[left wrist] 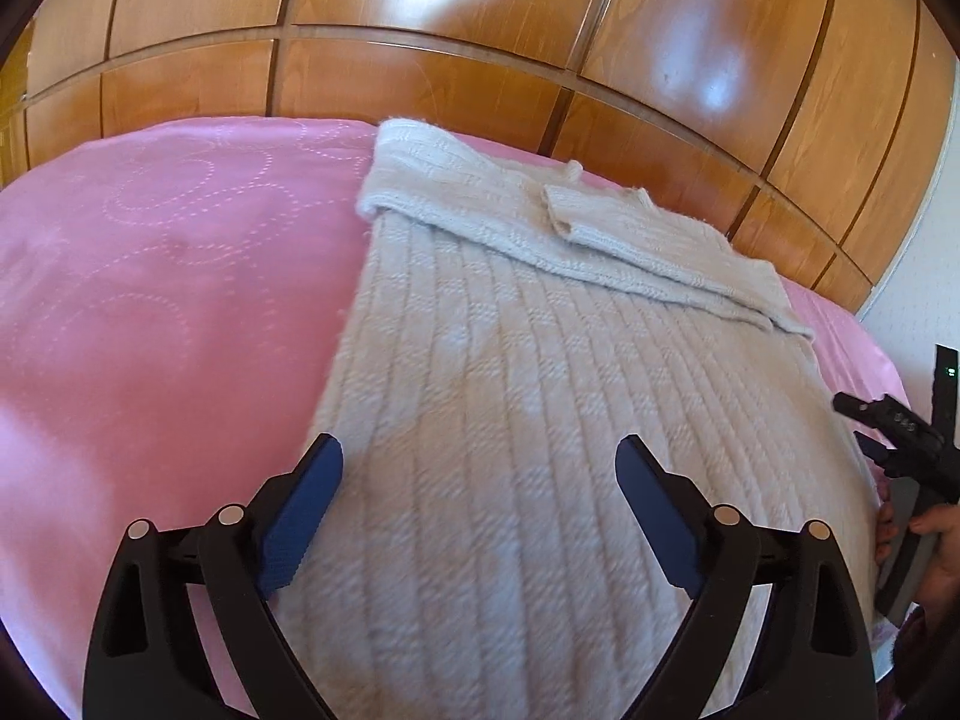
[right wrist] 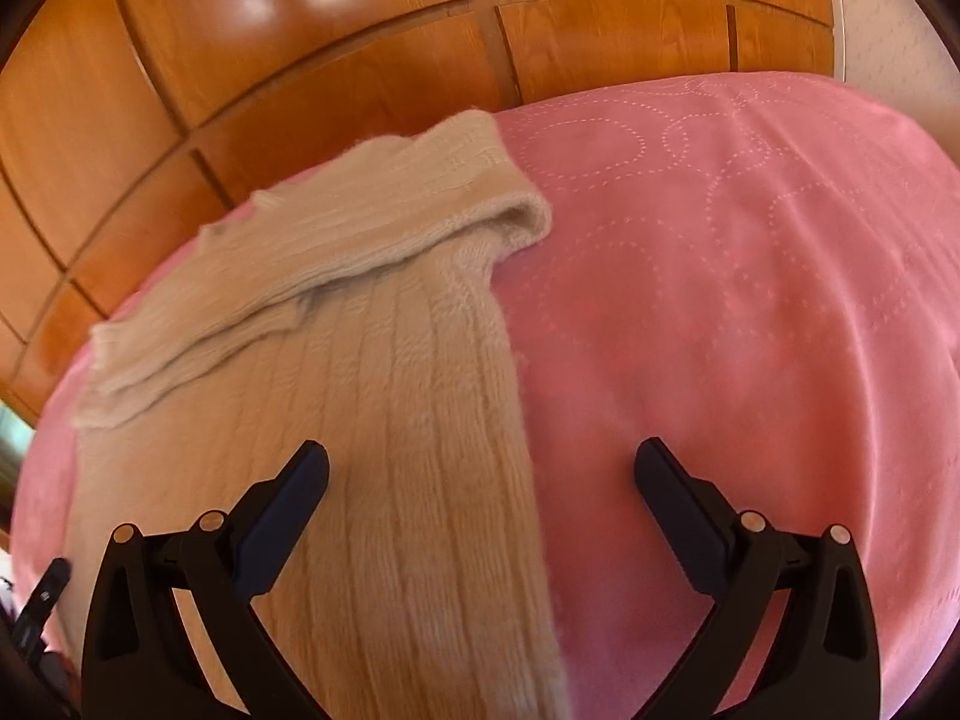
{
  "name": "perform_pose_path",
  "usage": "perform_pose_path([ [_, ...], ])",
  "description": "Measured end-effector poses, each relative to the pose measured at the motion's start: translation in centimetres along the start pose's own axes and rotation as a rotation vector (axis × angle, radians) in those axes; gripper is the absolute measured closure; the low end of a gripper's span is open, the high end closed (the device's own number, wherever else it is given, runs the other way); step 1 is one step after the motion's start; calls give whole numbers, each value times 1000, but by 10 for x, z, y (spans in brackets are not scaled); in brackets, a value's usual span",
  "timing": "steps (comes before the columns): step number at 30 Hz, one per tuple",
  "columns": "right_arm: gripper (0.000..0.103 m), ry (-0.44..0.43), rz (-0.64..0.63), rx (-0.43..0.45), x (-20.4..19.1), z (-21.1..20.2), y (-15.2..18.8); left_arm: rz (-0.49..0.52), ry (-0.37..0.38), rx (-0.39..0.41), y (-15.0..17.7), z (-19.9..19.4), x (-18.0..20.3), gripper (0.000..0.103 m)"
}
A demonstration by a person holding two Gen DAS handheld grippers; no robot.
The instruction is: Fold small clothes
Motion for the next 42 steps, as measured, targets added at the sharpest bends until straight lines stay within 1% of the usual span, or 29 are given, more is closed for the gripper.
perform_pose_path([
  [2,2,-47,40,9,5,-11,4,20,-26,2,1,-5,-4,12],
  [3,2,-88,81,17,8,-17,7,25,-48,2,1,-6,-8,9],
  [5,2,-143,149,34,16,-25,10,6,-81,5,3,-10,-18,9],
  [7,2,-181,201,44,25,-35,13,-37,-73,10,3,-13,-27,9],
  [8,2,-189,208,39,27,-38,15,-72,-48,14,3,-16,-31,9],
  [9,3,-202,204,36,29,-43,18,-86,-30,14,3,-18,-32,9],
  [11,13,-229,188,37,30,-53,22,-104,9,7,3,-22,-33,10],
  [12,16,-251,172,28,30,-58,26,-105,17,4,5,-24,-33,14],
  [13,24,-264,165,18,31,-62,30,-105,25,0,6,-26,-33,17],
  [14,31,-277,161,7,32,-64,33,-102,37,-5,8,-28,-34,23],
  [15,34,-302,159,-4,32,-68,39,-99,42,-9,10,-29,-33,32],
  [16,41,-326,161,-17,31,-71,45,-92,51,-18,13,-31,-34,36],
  [17,47,-358,165,-33,31,-74,52,-85,61,-23,16,-32,-33,44],
  [18,50,-377,167,-45,32,-76,57,-77,75,-30,18,-33,-32,51],
  [20,57,-415,178,-88,33,-77,72,-67,115,-49,26,-37,-28,58],
  [21,58,-430,184,-104,33,-77,78,-66,134,-53,29,-39,-26,60],
  [25,59,-501,212,-129,30,-81,94,-85,219,-90,41,-44,-17,61],
  [28,59,-529,205,-142,22,-80,99,-72,259,-104,49,-45,-7,61],
  [30,59,-524,181,-139,16,-79,100,-52,282,-116,53,-43,1,61],
  [34,59,-530,177,-118,11,-77,101,-61,299,-137,53,-37,10,61],
  [36,59,-536,186,-113,11,-76,100,-62,293,-141,53,-36,12,61],
  [37,61,-536,188,-113,11,-76,99,-60,288,-142,53,-35,14,61],
  [39,68,-541,196,-126,11,-75,101,-54,277,-141,53,-35,17,61],
  [41,80,-556,201,-147,10,-72,103,-48,263,-141,54,-34,18,61],
  [42,82,-566,198,-156,8,-70,105,-43,256,-141,54,-34,18,63],
])
Point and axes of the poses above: each gripper's, at about its wrist camera, not at the fingertips, and z roughly the way its jaws point, x to its right, y to its underside, the point moved 10 cm from there along z, roughly the way its jaws point, and after that the axes turned 9 degrees about y, right-handed, at the moved point
